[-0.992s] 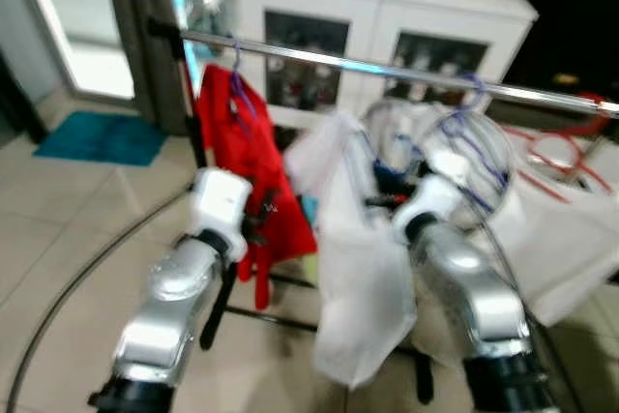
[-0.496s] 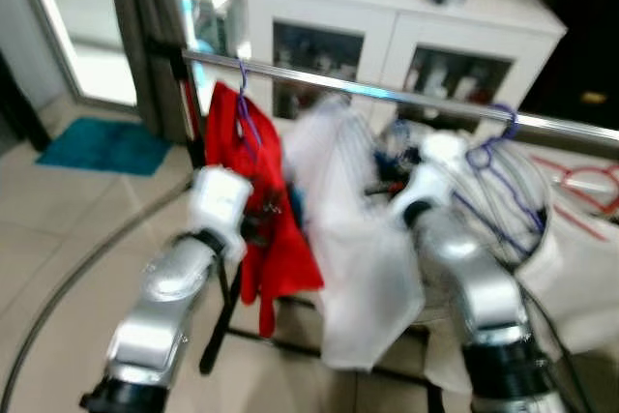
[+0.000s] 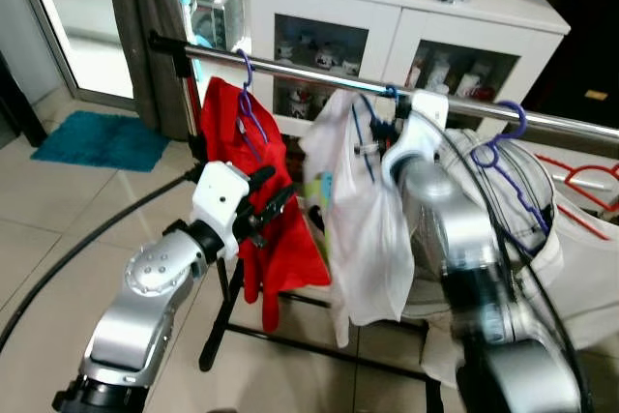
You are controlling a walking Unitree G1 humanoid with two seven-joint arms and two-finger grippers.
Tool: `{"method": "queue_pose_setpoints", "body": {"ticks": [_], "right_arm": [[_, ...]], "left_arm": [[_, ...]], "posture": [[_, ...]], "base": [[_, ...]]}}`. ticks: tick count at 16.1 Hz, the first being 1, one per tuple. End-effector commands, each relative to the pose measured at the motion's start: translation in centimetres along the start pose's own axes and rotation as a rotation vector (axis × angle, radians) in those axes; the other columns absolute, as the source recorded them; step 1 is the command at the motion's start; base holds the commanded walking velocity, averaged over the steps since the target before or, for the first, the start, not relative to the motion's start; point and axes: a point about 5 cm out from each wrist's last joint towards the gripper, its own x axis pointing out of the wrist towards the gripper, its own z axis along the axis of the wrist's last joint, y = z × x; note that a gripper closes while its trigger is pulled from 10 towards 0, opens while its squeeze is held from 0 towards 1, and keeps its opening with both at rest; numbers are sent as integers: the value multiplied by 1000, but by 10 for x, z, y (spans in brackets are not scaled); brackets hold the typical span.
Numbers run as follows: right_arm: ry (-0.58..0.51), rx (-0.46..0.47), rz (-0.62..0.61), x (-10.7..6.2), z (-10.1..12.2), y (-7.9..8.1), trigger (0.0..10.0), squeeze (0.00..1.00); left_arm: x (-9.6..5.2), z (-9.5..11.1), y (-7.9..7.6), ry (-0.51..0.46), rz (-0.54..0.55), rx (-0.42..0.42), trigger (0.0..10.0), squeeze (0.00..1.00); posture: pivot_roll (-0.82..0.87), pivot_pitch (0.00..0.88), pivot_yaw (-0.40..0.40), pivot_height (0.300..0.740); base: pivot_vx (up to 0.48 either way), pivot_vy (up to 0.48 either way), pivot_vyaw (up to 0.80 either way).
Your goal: Hang hanger
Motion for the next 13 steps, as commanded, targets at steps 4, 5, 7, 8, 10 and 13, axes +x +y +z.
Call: {"method": "queue_pose_setpoints", "body": {"ticks": [4, 5, 7, 8, 10, 13], "right_arm": [[-32, 73, 12, 20, 19, -3, 10000, 0], [-6, 36, 27, 29, 22, 0, 10000, 0], [18, 31, 38, 32, 21, 2, 10000, 0], [46, 60, 51, 35, 19, 6, 10000, 0], [68, 44, 62, 37, 17, 10, 10000, 0], [130, 36, 69, 37, 5, 13, 10000, 0]], "left_arm": [[0, 17, -2, -63, -58, -9, 10000, 0], [-2, 22, -3, -80, -72, -10, 10000, 0], [-2, 27, -2, -110, -69, -18, 10000, 0], [-1, 35, -2, -154, -71, -38, 10000, 0], [0, 41, 0, -177, -71, -41, 10000, 0], [-1, 42, 2, -171, -58, -38, 10000, 0]], "posture": [[70, 0, -83, 740], [74, 0, -85, 740], [76, 0, -84, 740], [79, 0, -84, 740], [81, 0, -84, 740], [84, 0, -87, 740]], "base": [[0, 0, 0], [0, 0, 0], [0, 0, 0], [0, 0, 0], [0, 0, 0], [0, 0, 0]]}}
